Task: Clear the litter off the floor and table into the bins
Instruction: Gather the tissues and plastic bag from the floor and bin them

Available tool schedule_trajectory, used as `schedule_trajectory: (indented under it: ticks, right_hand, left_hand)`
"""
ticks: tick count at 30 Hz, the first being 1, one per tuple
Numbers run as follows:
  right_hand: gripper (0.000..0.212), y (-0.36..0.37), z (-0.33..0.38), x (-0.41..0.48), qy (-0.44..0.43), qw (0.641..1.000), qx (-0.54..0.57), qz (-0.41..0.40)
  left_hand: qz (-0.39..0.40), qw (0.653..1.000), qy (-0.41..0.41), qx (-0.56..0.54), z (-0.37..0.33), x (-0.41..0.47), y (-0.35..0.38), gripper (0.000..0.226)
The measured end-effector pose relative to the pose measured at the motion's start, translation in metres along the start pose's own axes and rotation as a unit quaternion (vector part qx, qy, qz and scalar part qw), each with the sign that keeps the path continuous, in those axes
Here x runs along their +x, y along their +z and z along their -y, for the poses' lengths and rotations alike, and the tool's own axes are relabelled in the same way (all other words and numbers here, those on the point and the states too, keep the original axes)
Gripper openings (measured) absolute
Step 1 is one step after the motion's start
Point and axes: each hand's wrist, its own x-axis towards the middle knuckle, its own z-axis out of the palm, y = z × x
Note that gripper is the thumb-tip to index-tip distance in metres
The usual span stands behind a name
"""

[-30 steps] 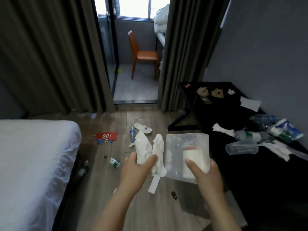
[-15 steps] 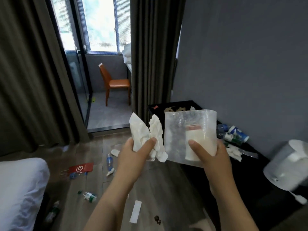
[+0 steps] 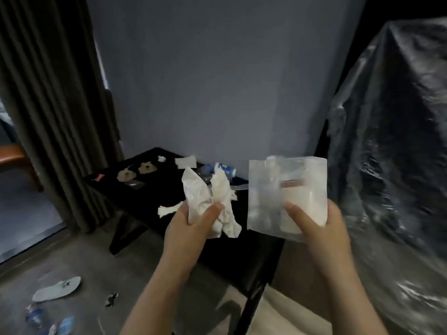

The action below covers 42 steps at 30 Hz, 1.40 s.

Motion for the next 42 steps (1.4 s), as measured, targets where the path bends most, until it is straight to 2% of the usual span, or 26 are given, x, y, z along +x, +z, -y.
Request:
schedule_trajectory:
  ticks: [3,8,14,17,19,24,27,29,35,42]
  right_hand:
    - [0.055,-0.051,-0.003,-0.029,0.022,0.993,-0.037,-0.107]
    - [0.053,-0.126,-0.011,-0.103,0.051,0.96,-0.045,-0.271]
    - [0.055,-0.198,-0.002,-0.178,0.057,0.922,-0.058,-0.379]
    - [0.051,-0.214,0.002,-0.19,0.067,0.916,-0.068,-0.391]
    - [0.049,-0.298,0.019,-0.263,0.038,0.869,-0.051,-0.491]
    - [0.054,-0.34,0.022,-0.293,0.042,0.849,-0.061,-0.524]
    - [0.058,-0.398,0.025,-0.335,0.041,0.823,-0.068,-0.563]
    - [0.059,-0.429,0.028,-0.361,0.039,0.806,-0.071,-0.587]
    - [0.071,-0.503,0.027,-0.417,0.039,0.77,-0.086,-0.631]
    - [0.062,-0.572,0.001,-0.429,0.052,0.726,-0.075,-0.682]
  left_hand:
    - [0.088,0.996,-0.016,-0.02,0.01,-0.01,0.027,0.043]
    - [0.242,0.969,-0.044,-0.011,0.025,-0.053,0.076,0.044]
    - [0.376,0.926,-0.029,0.01,0.016,-0.117,0.137,0.049]
    - [0.385,0.922,-0.043,-0.009,0.017,-0.127,0.152,0.05]
    - [0.494,0.869,-0.012,0.012,0.0,-0.218,0.221,0.051]
    - [0.524,0.852,-0.001,-0.015,-0.005,-0.263,0.258,0.05]
    - [0.574,0.818,0.003,-0.03,-0.011,-0.333,0.298,0.04]
    - [0.61,0.792,0.009,-0.035,-0.012,-0.375,0.321,0.042]
    - [0.668,0.743,0.019,-0.025,-0.009,-0.462,0.381,0.045]
    - [0.705,0.709,0.011,0.0,0.0,-0.514,0.459,0.042]
